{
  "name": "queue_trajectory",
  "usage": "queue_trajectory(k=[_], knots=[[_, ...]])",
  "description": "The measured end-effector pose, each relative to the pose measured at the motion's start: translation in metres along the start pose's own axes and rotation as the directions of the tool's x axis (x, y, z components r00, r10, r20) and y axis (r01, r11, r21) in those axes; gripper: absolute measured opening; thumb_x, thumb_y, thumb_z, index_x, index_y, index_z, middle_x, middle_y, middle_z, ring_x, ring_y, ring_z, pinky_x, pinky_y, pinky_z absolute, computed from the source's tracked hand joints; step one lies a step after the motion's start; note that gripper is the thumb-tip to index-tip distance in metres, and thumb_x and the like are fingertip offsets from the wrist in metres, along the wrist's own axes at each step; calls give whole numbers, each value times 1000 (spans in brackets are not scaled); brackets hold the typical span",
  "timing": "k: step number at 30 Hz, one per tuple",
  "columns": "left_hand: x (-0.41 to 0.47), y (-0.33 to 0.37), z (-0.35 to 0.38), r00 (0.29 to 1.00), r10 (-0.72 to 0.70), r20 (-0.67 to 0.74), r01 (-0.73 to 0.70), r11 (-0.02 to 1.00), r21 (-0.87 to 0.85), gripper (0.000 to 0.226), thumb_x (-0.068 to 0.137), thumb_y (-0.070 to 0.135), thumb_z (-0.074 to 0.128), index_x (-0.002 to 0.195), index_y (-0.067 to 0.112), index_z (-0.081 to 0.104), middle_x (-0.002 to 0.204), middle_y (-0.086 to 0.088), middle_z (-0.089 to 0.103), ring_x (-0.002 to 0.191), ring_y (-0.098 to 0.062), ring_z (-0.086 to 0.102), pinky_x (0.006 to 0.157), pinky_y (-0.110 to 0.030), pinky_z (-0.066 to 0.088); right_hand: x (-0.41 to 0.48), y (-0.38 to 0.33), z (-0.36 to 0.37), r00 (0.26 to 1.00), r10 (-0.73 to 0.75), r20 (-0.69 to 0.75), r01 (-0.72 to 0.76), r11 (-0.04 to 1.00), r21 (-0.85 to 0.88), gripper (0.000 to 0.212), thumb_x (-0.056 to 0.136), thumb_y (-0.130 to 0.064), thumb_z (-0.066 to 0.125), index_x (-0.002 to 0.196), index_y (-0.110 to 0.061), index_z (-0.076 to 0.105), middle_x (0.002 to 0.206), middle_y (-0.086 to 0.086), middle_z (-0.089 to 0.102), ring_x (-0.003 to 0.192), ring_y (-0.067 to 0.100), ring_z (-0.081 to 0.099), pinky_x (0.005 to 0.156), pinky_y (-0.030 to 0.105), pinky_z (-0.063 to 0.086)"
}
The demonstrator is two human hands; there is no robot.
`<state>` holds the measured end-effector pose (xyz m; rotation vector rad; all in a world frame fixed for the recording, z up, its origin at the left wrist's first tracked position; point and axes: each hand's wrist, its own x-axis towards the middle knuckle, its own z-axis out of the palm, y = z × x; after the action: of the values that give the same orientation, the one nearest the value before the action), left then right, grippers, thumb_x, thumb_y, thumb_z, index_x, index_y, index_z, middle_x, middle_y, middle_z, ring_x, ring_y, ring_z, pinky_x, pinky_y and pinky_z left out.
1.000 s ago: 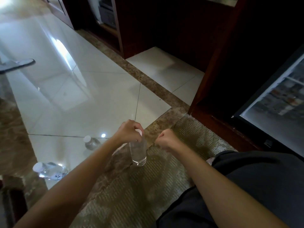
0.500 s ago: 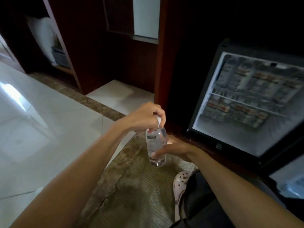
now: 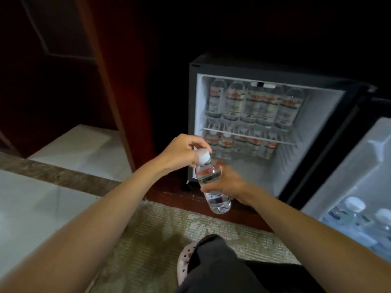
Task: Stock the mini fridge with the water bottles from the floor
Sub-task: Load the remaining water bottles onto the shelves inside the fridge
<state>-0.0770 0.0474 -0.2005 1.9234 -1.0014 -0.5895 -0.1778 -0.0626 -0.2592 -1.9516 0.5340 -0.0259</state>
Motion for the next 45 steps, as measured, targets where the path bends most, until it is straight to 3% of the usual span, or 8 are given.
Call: queue_trajectory(k=[6, 11, 20, 24, 28, 35, 42, 45], knots=[[84, -51, 58, 989, -141, 53, 142, 990, -16, 28, 83, -7, 46, 95, 14, 61, 92, -2, 61, 79, -17, 61, 73, -32, 55, 52, 70, -37, 984, 114, -137, -104, 991, 79, 41, 69, -3, 74, 103, -18, 56, 82, -6, 62, 75, 7, 59, 60, 13, 48], [149, -102, 95, 970, -238, 47, 233, 968, 93, 34, 90, -4, 39, 117, 7, 58, 113, -10, 58, 104, -24, 58, 77, -26, 43, 109, 122, -60, 953, 177, -246, -142, 978, 155, 50, 64, -6, 78, 107, -16, 56, 104, 6, 68, 97, 22, 64, 89, 37, 52], [231, -145, 129, 981, -188, 53, 165, 944, 287, 46, 87, -2, 42, 131, 10, 42, 131, -11, 54, 121, -28, 50, 77, -21, 36, 200, 166, -97, 892, 184, -412, -108, 974, 200, 45, 62, 2, 77, 101, -8, 58, 100, 7, 65, 92, 21, 63, 78, 30, 49], [235, -154, 136, 988, -153, -8, 150, 958, 245, 42, 88, 0, 40, 130, 4, 39, 131, -15, 55, 120, -31, 52, 90, -30, 40, 219, 171, -100, 885, 184, -428, -93, 970, 226, 57, 61, 3, 77, 112, -11, 56, 113, 9, 65, 102, 24, 62, 89, 38, 51], [234, -154, 136, 989, -149, -11, 149, 976, 159, 42, 87, -4, 39, 127, 6, 42, 127, -13, 57, 118, -28, 52, 78, -19, 34, 233, 172, -102, 875, 184, -448, -63, 960, 271, 59, 62, 5, 77, 114, -9, 54, 115, 10, 64, 105, 25, 61, 91, 39, 51], [238, -158, 135, 977, -213, 27, 210, 974, 84, 39, 87, -2, 36, 120, 15, 45, 114, -11, 59, 86, -25, 54, 65, -29, 42, 240, 182, -97, 852, 125, -509, -30, 981, 190, 72, 67, 4, 76, 125, -7, 36, 120, 4, 55, 108, 17, 54, 90, 30, 47], [222, -145, 126, 982, -189, 5, 188, 976, 107, 50, 88, -7, 37, 135, 10, 37, 136, -9, 49, 121, -24, 49, 56, -13, 34, 236, 190, -97, 841, 230, -489, -137, 966, 219, 83, 50, -30, 86, 122, -8, 51, 117, 9, 66, 106, 24, 63, 93, 40, 52], [204, -133, 113, 985, -173, 5, 171, 980, 102, 48, 91, -2, 41, 137, 11, 39, 136, -8, 50, 123, -22, 48, 65, -10, 36, 211, 179, -92, 860, 324, -394, -256, 942, 216, 64, 53, -19, 82, 113, -8, 61, 116, 9, 66, 104, 27, 63, 93, 42, 51]])
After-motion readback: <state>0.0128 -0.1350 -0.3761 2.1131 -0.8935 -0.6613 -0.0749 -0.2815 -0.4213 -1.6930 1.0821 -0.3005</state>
